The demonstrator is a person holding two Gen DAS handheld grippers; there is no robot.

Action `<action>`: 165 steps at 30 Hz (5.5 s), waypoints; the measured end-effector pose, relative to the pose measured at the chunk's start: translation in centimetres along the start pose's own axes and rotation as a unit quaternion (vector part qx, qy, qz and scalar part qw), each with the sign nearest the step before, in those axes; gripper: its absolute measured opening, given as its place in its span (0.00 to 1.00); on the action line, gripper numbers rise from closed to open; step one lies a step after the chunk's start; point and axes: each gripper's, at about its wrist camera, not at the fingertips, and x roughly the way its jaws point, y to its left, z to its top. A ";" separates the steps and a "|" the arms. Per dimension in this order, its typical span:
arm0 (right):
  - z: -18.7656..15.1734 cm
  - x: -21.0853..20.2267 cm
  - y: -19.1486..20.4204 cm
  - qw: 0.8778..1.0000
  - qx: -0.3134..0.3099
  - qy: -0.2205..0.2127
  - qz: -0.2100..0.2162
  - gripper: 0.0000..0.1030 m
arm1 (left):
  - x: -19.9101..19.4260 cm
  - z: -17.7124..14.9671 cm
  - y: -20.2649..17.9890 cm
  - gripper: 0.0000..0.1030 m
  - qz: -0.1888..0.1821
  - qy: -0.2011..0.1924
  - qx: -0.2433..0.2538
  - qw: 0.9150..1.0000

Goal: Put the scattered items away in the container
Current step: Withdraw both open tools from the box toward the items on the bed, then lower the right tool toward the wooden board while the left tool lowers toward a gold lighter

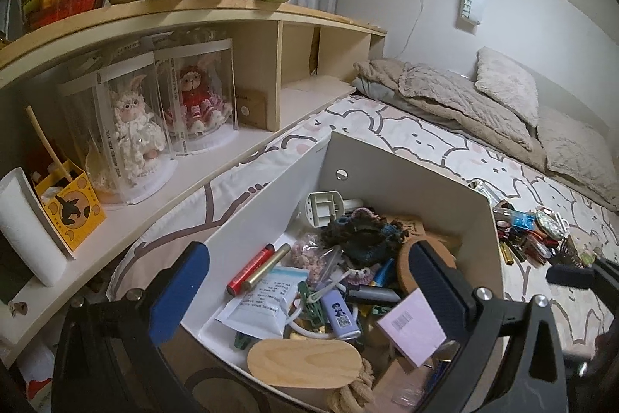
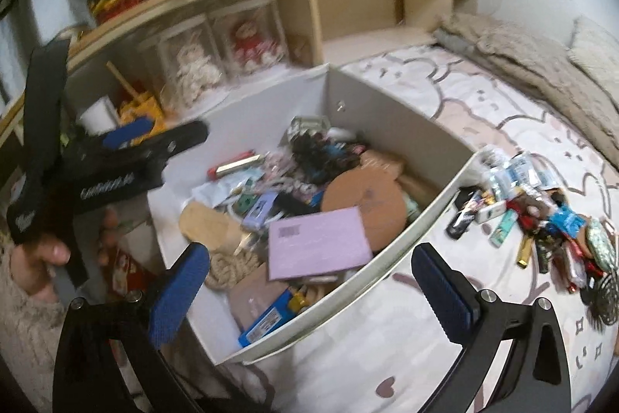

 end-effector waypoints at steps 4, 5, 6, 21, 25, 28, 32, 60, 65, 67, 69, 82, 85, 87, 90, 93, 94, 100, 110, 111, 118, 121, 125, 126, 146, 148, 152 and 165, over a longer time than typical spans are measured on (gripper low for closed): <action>0.0 -1.1 -0.3 0.999 0.000 -0.030 -0.019 1.00 | -0.7 -0.1 -0.3 1.00 0.003 -0.002 0.003 1.000; 0.0 -1.4 -0.4 0.999 0.001 -0.037 -0.024 1.00 | -0.9 -0.1 -0.4 1.00 0.004 -0.002 0.006 1.000; 0.0 -1.6 -0.5 0.999 0.002 -0.042 -0.030 1.00 | -1.1 -0.1 -0.5 1.00 0.004 -0.003 0.008 1.000; -0.5 -5.5 -3.1 0.991 0.042 -0.111 -0.058 1.00 | -4.9 0.3 -3.2 1.00 -0.009 -0.034 0.031 0.999; -0.5 -6.8 -3.4 0.987 0.043 -0.135 -0.072 1.00 | -5.7 0.7 -4.1 1.00 -0.017 -0.042 0.038 0.998; -0.5 -7.7 -3.9 0.985 0.046 -0.148 -0.082 1.00 | -6.3 1.0 -5.1 1.00 -0.021 -0.049 0.050 0.997; -0.7 -8.6 -5.0 0.983 0.058 -0.153 -0.083 1.00 | -7.0 1.3 -6.6 1.00 -0.032 -0.060 0.060 0.996; -5.4 -17.1 -13.5 0.955 0.118 -0.186 -0.198 1.00 | -7.6 1.9 -18.3 1.00 -0.131 -0.064 0.113 0.983; -6.5 -18.8 -15.0 0.949 0.123 -0.185 -0.223 1.00 | -7.7 1.9 -20.2 1.00 -0.152 -0.064 0.114 0.980; -6.8 -19.3 -15.5 0.947 0.121 -0.182 -0.235 1.00 | -7.7 1.9 -21.1 1.00 -0.165 -0.063 0.113 0.978; -7.4 -19.9 -16.1 0.945 0.122 -0.181 -0.245 1.00 | -7.7 2.0 -22.1 1.00 -0.174 -0.063 0.114 0.976; -9.6 -23.1 -19.7 0.929 0.141 -0.183 -0.290 1.00 | -7.4 2.3 -27.2 1.00 -0.208 -0.065 0.123 0.968; -9.9 -23.8 -20.0 0.927 0.137 -0.183 -0.297 1.00 | -7.2 2.3 -28.0 1.00 -0.217 -0.063 0.122 0.967; -9.9 -24.0 -20.2 0.926 0.132 -0.183 -0.303 1.00 | -7.0 2.3 -28.5 1.00 -0.219 -0.063 0.126 0.966; -10.0 -24.3 -20.6 0.923 0.130 -0.186 -0.311 1.00 | -6.8 2.2 -29.2 1.00 -0.220 -0.063 0.134 0.964; -10.3 -24.6 -21.2 0.921 0.136 -0.189 -0.313 1.00 | -6.5 2.2 -29.8 1.00 -0.226 -0.062 0.136 0.962; -10.4 -24.7 -21.5 0.920 0.139 -0.191 -0.314 1.00 | -6.3 2.2 -30.0 1.00 -0.229 -0.062 0.136 0.962; -10.7 -25.0 -22.7 0.914 0.147 -0.197 -0.322 1.00 | -5.5 2.1 -31.1 1.00 -0.238 -0.062 0.138 0.959; -12.2 -24.1 -24.7 0.909 0.153 -0.200 -0.332 1.00 | -3.3 1.4 -32.8 1.00 -0.253 -0.054 0.141 0.955; -12.4 -23.9 -25.0 0.908 0.155 -0.200 -0.335 1.00 | -3.0 1.3 -32.9 1.00 -0.254 -0.056 0.139 0.956; -14.5 -22.1 -27.0 0.903 0.178 -0.199 -0.337 1.00 | -0.7 0.0 -33.4 1.00 -0.246 -0.061 0.138 0.957; -15.3 -21.2 -27.8 0.903 0.183 -0.194 -0.336 1.00 | 0.3 -0.6 -33.6 1.00 -0.244 -0.056 0.139 0.958; -16.6 -19.9 -28.9 0.903 0.191 -0.183 -0.340 1.00 | 1.9 -1.3 -34.0 1.00 -0.246 -0.045 0.143 0.958; -16.9 -19.7 -29.2 0.902 0.193 -0.181 -0.340 1.00 | 2.2 -1.5 -34.1 1.00 -0.243 -0.047 0.147 0.958; -21.9 -15.0 -36.4 0.902 0.248 -0.095 -0.340 1.00 | 11.3 -4.0 -34.8 1.00 -0.212 0.058 0.179 0.959; -22.3 -14.3 -37.2 0.902 0.252 -0.078 -0.342 1.00 | 12.2 -4.4 -34.9 1.00 -0.207 0.074 0.179 0.959; -23.0 -13.2 -38.2 0.903 0.260 -0.053 -0.338 1.00 | 14.0 -5.4 -35.1 1.00 -0.190 0.093 0.193 0.958; -25.0 -10.3 -42.0 0.897 0.314 0.009 -0.311 1.00 | 19.4 -8.2 -35.8 0.99 -0.202 0.200 0.153 0.946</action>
